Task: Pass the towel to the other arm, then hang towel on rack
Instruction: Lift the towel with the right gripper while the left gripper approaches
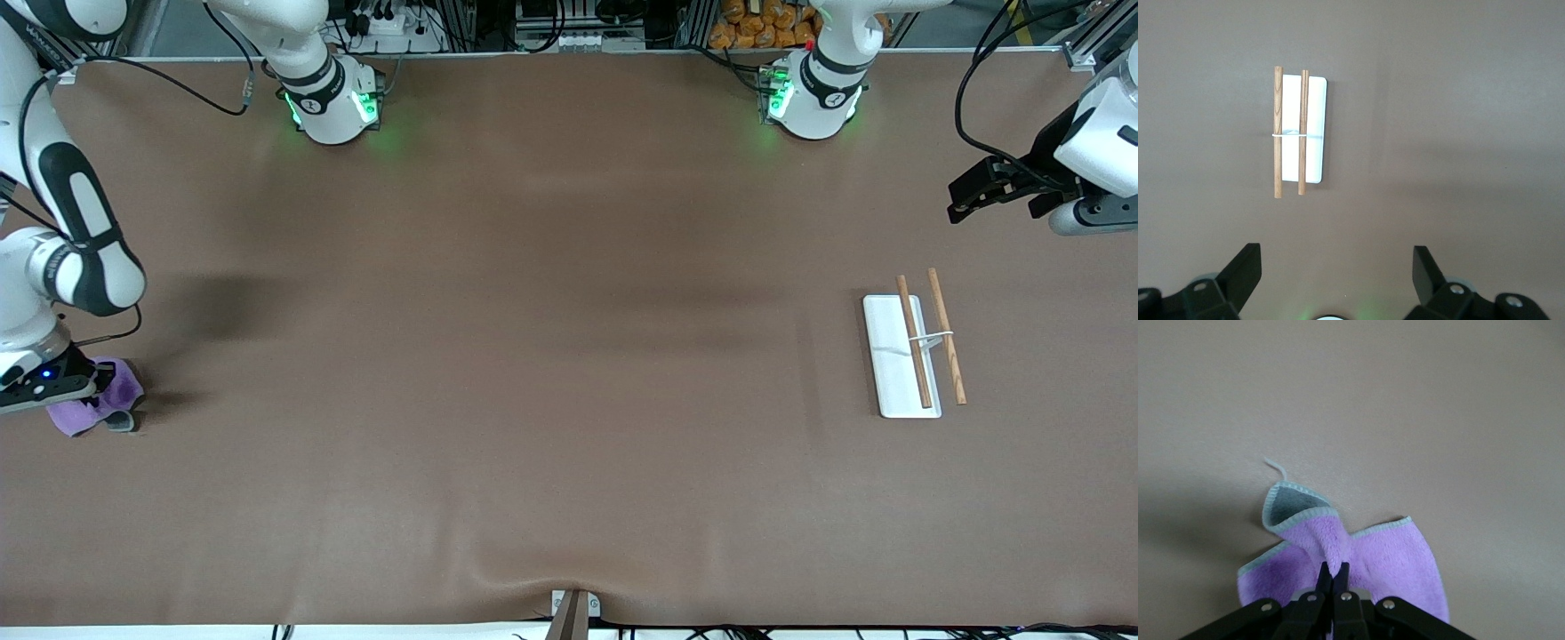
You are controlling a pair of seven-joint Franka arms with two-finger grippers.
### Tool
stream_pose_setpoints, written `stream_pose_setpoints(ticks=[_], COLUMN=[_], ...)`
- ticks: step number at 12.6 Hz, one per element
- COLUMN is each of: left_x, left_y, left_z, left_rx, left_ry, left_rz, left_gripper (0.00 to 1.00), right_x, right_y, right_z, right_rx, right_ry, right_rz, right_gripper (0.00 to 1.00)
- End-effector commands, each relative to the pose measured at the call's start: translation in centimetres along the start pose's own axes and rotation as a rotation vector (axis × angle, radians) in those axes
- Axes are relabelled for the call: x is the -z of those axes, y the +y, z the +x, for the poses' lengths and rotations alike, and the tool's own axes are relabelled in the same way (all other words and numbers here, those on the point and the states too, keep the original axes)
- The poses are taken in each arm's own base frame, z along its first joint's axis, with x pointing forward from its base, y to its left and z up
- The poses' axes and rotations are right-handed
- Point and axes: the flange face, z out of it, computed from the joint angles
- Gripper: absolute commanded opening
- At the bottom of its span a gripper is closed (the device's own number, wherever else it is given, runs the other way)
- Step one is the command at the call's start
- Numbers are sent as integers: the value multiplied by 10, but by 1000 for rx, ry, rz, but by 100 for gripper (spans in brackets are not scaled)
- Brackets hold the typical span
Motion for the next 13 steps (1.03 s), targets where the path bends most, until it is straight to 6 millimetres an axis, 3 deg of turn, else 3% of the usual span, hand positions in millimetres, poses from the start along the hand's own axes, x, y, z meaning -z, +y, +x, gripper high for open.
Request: stream_pose_setpoints(ticks=[1,3,4,8,13], left_x=[2,2,3,3,-11], left_y=[2,2,1,-1,22], left_z=[2,2,2,2,16], left_rx=[-18,-18,-17,-14,-33], left_ry=[9,9,11,11,32], left_rz=[2,2,2,2,-6], left_gripper=[100,100,100,100,100], right_x=[34,62,68,98,186], right_y=[17,28,24,19,-33], right_z=[26,44,49,55,97], right_rx=[18,12,6,-25,-111], right_ry=[-114,-218,-255,-300,-383], right_rz=[61,135,162,192,253], right_gripper=[0,0,0,0,0])
